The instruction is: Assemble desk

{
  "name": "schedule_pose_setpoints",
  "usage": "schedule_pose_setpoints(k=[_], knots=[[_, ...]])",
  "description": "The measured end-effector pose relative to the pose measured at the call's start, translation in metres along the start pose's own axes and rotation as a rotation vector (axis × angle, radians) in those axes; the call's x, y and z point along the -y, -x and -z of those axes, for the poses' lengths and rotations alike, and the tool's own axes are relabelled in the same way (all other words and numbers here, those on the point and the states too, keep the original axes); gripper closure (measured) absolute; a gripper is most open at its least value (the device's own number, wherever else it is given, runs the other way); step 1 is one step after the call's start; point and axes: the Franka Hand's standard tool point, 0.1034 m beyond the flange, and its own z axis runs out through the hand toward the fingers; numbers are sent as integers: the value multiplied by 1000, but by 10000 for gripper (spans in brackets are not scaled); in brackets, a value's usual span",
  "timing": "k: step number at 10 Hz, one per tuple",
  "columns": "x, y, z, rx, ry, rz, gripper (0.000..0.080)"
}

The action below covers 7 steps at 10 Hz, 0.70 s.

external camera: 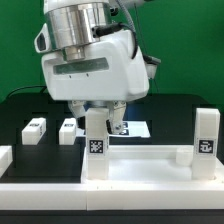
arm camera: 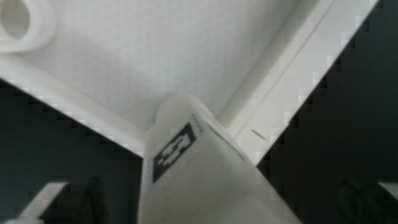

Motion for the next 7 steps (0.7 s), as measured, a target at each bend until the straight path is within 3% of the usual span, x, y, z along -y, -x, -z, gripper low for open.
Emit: schedule_pose_setpoints(k=[1, 3, 5, 6, 7], knots=[[0, 0, 0, 0, 1, 73, 150], [0, 1, -1, -12, 56, 370, 150], [1, 2, -2, -13, 56, 348, 150], [1, 2, -2, -13, 56, 342, 245], [1, 2, -2, -14, 54, 282, 245]])
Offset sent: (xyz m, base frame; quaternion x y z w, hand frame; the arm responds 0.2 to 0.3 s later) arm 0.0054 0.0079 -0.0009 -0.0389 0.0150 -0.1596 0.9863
